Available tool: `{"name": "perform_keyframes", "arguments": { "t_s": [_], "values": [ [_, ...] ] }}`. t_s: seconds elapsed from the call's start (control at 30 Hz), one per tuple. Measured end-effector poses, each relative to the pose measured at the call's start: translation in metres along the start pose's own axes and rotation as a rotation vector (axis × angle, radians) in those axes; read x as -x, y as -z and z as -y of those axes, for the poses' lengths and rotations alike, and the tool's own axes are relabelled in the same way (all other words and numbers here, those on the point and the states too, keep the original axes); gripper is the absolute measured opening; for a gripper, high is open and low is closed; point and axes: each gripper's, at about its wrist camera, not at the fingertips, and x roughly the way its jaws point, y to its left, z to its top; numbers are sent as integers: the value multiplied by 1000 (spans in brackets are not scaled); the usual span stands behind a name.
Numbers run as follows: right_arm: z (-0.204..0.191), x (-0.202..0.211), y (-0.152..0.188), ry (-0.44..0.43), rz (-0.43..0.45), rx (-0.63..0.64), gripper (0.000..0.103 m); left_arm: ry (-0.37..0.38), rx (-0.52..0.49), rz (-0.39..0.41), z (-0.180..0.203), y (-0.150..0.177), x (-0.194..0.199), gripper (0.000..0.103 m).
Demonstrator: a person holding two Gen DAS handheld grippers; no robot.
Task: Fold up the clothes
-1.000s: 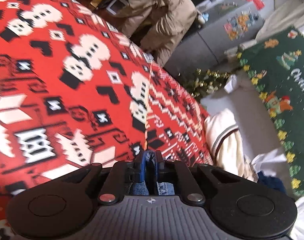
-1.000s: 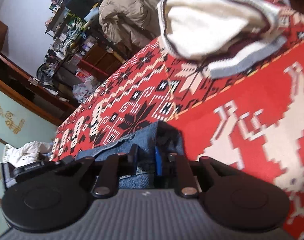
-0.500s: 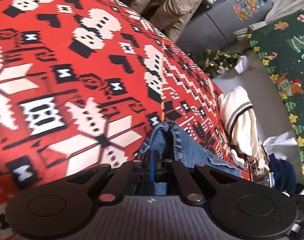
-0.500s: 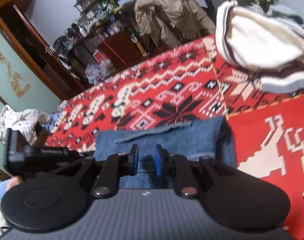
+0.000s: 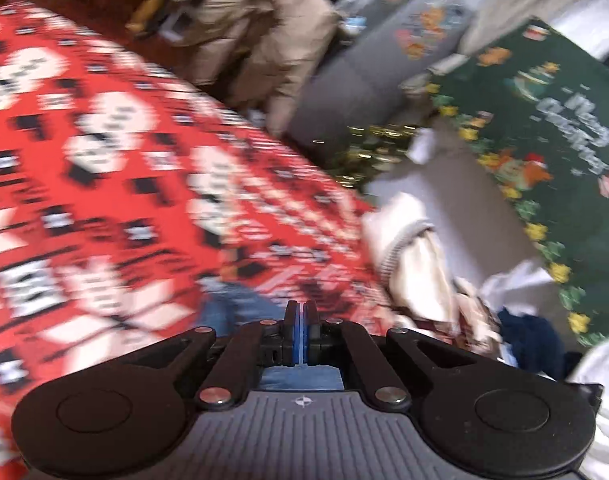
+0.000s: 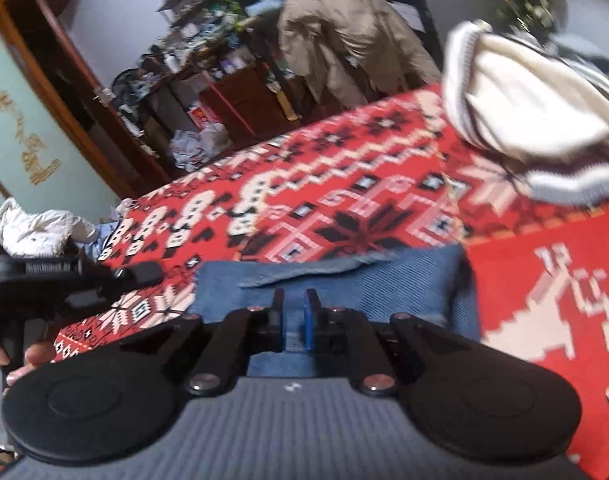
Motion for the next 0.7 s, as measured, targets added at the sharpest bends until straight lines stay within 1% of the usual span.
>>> {"name": "perform_keyframes", "arguments": {
  "t_s": [0.07,0.13,0.2,0.23,0.3,0.43,0.5,0.57,0.6,0.63,0.7],
  "values": [
    [-10,-9,1,39,-1,49,11,-26,-53,-31,10,7,-18,2],
    [-12,-20,6,78,-20,81,11,-43,-75,-91,10,16,-34,2],
    [-12,-29,12,109,-38,110,9,-95,-117,-123,7,24,-43,3],
    [-13,-30,14,113,-37,129,8,-107,-131,-129,5,26,-44,3],
    [-13,-30,17,118,-39,156,8,-111,-150,-131,4,28,-44,3],
    [-8,-17,13,113,-58,128,8,-112,-181,-118,13,29,-37,2],
    [-7,-5,9,141,-36,118,10,-74,-189,-98,18,28,-33,2],
    [-4,7,1,186,23,129,10,-58,-191,-78,22,27,-33,2],
    [-1,11,-4,212,50,132,10,-72,-192,-79,21,27,-36,2],
    [4,11,-8,232,57,121,10,-91,-193,-84,19,28,-39,2],
    [19,4,-11,251,38,75,8,-101,-165,-101,9,29,-43,3]
  ]
}}
